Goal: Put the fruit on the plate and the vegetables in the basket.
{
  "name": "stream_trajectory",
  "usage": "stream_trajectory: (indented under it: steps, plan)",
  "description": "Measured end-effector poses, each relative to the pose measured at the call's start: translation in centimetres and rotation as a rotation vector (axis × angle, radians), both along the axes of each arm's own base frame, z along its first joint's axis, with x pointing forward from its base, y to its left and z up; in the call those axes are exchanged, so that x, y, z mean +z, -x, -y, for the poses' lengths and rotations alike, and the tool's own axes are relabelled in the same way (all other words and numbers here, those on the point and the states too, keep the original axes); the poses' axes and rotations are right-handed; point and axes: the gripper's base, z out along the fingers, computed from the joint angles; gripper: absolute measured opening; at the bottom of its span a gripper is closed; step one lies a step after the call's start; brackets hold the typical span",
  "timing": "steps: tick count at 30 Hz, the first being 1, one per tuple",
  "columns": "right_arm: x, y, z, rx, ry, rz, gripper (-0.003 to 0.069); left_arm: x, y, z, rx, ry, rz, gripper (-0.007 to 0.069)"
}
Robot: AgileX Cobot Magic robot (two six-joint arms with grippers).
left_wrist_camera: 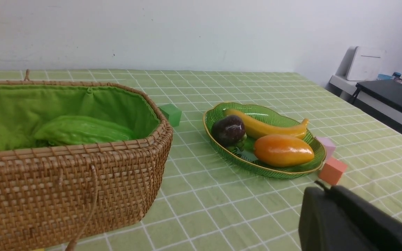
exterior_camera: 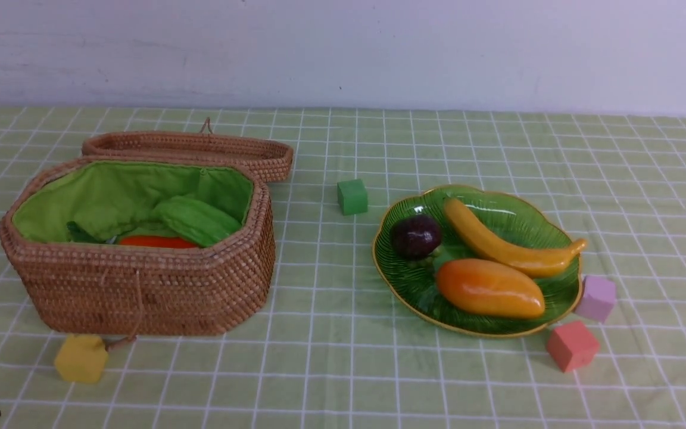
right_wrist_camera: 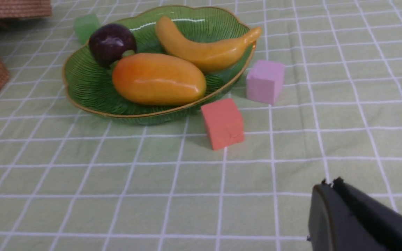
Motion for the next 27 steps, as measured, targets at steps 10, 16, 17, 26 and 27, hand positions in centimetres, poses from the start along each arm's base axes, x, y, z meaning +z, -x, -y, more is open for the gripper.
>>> stream_trajectory:
  steps: [10, 16, 17, 26, 27]
  plan:
    - [-1.43, 0.00, 0.07, -0.031, -0.067, -0.018, -0.0006, -0.01, 0.00, -0.01, 0.001, -0.001, 0.000, 0.0017]
    - [-1.43, 0.00, 0.07, -0.032, -0.069, -0.019, -0.0006, -0.01, -0.01, -0.01, 0.001, -0.002, 0.000, 0.0021]
    - [-1.43, 0.00, 0.07, -0.032, -0.069, -0.019, -0.0006, -0.01, -0.01, -0.01, 0.001, -0.002, 0.000, 0.0022]
    - [-1.43, 0.00, 0.07, -0.032, -0.071, -0.019, -0.0005, -0.01, -0.01, -0.01, 0.001, -0.002, 0.000, 0.0029]
    - [-1.43, 0.00, 0.07, -0.032, -0.071, -0.019, -0.0004, -0.01, -0.01, -0.01, 0.001, -0.002, 0.000, 0.0030]
